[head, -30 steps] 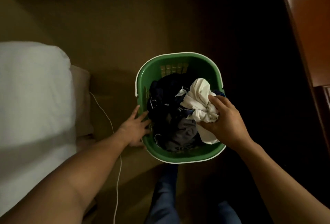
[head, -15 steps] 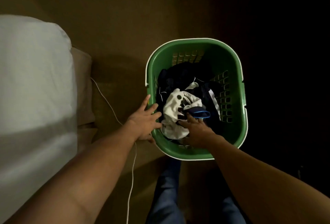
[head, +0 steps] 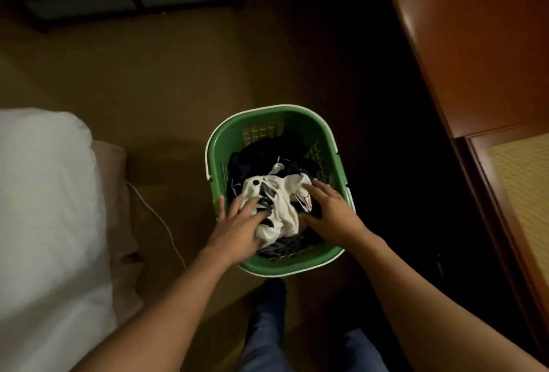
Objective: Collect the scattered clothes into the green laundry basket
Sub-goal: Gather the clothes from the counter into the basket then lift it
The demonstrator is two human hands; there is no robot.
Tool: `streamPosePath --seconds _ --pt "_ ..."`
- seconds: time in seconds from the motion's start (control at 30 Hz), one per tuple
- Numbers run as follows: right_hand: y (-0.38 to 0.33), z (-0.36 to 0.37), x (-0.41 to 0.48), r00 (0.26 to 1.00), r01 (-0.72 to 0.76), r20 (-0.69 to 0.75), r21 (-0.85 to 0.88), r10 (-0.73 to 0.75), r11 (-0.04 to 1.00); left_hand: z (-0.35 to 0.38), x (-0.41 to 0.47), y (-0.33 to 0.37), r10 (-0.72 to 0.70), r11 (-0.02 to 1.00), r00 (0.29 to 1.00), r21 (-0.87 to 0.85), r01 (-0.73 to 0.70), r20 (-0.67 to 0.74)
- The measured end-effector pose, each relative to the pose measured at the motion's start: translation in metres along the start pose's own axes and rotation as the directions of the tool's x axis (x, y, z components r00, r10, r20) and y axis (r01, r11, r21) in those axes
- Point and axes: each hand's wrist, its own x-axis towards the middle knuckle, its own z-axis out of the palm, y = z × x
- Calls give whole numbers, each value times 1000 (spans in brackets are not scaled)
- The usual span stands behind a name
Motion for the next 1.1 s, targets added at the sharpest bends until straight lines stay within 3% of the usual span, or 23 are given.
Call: streamPosePath --seconds 0.17,0.33,0.5,0.8,1.1 --pt "17 -73 -65 973 -113 -190 118 134 987 -57 -6 70 57 995 972 -70 -75 -229" --pt "57 -131 -147 904 -115 -365 296 223 948 -117 1 158 221 970 937 -40 -241 -270" --pt "121 -161 -228 754 -106 -557 419 348 902 -157 12 270 419 908 865 103 -407 -274" --pt "264 -173 -371 451 -179 -628 633 635 753 -124 21 483 678 735 715 189 -651 -173" --pt "361 -162 -484 240 -155 -548 793 801 589 -55 11 643 795 595 606 231 -770 -29"
